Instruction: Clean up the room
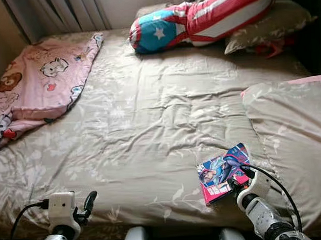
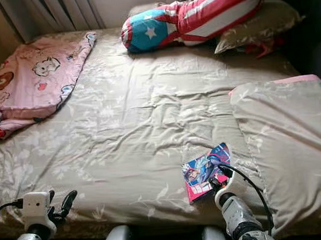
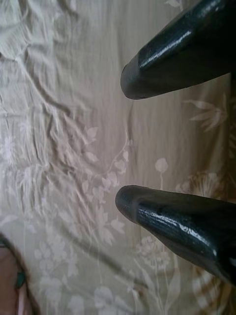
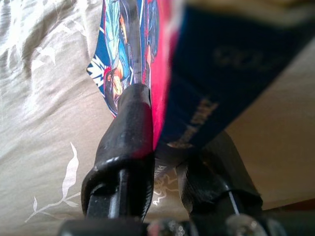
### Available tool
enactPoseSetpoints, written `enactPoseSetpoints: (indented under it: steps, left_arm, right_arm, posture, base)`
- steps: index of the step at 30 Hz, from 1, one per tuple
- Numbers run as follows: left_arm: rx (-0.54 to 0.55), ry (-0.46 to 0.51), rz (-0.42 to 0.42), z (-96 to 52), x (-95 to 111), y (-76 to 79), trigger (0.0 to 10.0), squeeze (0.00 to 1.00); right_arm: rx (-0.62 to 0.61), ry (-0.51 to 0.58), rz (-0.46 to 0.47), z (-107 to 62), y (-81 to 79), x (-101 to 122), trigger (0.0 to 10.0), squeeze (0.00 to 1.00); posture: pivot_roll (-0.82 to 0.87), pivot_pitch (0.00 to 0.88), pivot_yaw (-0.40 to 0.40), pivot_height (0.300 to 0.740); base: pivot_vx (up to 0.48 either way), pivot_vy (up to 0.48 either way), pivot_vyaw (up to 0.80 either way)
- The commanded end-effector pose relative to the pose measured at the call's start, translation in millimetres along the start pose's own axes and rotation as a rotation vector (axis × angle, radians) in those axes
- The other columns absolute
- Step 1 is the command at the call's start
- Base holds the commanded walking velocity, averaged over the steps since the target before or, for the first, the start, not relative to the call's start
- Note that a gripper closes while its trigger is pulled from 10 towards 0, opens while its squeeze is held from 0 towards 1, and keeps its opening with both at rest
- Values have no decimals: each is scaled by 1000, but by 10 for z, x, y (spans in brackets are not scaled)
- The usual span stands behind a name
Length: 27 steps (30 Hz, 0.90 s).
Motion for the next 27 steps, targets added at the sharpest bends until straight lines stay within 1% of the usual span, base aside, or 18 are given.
enactPoseSetpoints:
  steps: [1, 4, 8, 11, 12, 13, 14, 15, 16, 17, 21, 23, 25, 26, 27]
  left_arm:
    - [-11, -40, 9, -45, -73, 0, 10000, 0]
    - [-14, -48, 6, -57, -71, 6, 10000, 0]
    - [-18, -55, 9, -55, -61, 3, 10000, 0]
    - [-18, -55, 13, -53, -55, -3, 10000, 0]
    - [-18, -57, 13, -49, -50, -9, 10000, 0]
    - [-17, -59, 15, -49, -53, -16, 10000, 0]
    - [-16, -62, 16, -49, -56, -20, 10000, 0]
    - [-16, -63, 17, -48, -56, -23, 10000, 0]
    - [-15, -64, 18, -48, -56, -25, 10000, 0]
    - [-14, -65, 19, -45, -56, -29, 10000, 0]
    - [-9, -67, 14, -32, -49, -43, 10000, 0]
    - [6, -63, -12, -18, -33, -57, 10000, 0]
    - [11, -58, -26, -1, -10, -62, 10000, 0]
    - [11, -56, -27, 6, -3, -62, 10000, 0]
    - [9, -55, -26, 16, 5, -59, 10000, 0]
  right_arm:
    - [-25, -30, -18, -28, 81, -111, 10000, 0]
    - [-29, -24, -21, -21, 66, -104, 10000, 0]
    - [-18, 7, -6, 1, 4, -22, 10000, 0]
    - [-14, 9, 4, 6, -12, -16, 10000, 0]
    - [-14, 13, 8, 9, -20, -10, 10000, 110]
    - [-16, 22, 17, 9, -21, 0, 10000, 537]
    - [-23, 27, 22, 9, -14, 5, 10000, 886]
    - [-38, 31, 23, 7, 7, 9, 10000, 922]
    - [-48, 34, 23, 4, 22, 11, 10000, 922]
    - [-65, 37, 30, 0, 48, 10, 10000, 980]
    - [-83, 46, 63, -10, 86, 0, 10000, 973]
    - [-98, 36, 47, -17, 117, -26, 10000, 953]
    - [-109, 34, 43, -23, 138, -37, 10000, 906]
    - [-113, 34, 44, -25, 145, -40, 10000, 733]
    - [-121, 36, 46, -29, 161, -40, 10000, 510]
  posture:
    - [146, 176, 89, 650]
    - [142, 172, 95, 650]
    - [143, 169, 101, 650]
    - [143, 169, 101, 650]
    - [148, 169, 103, 650]
    - [148, 169, 103, 650]
    - [150, 169, 104, 650]
    - [151, 169, 105, 650]
    - [151, 169, 105, 650]
    - [153, 168, 105, 650]
    - [159, 168, 109, 650]
    - [160, 167, 110, 650]
    - [160, 166, 110, 650]
    - [160, 166, 110, 650]
    - [158, 162, 108, 650]
  base:
    - [0, 0, 0]
    - [0, 0, 0]
    - [0, 0, 0]
    - [0, 0, 0]
    - [0, 0, 0]
    - [0, 0, 0]
    - [0, 0, 0]
    - [0, 0, 0]
    - [0, 0, 0]
    - [0, 0, 0]
    - [0, 0, 0]
    - [0, 0, 0]
    - [0, 0, 0]
    - [0, 0, 0]
    - [0, 0, 0]
Point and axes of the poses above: a point about 5 cm out from each wrist's last joint towards the gripper, its own z axis pointing out of the wrist towards the gripper, its own x axis along the axis of the wrist's last joint, y = z × x, the point moved 6 cm from there along z, pointing out of the wrist towards the gripper, and after that the axes turned 1 degree about z, right-handed, at the moved point
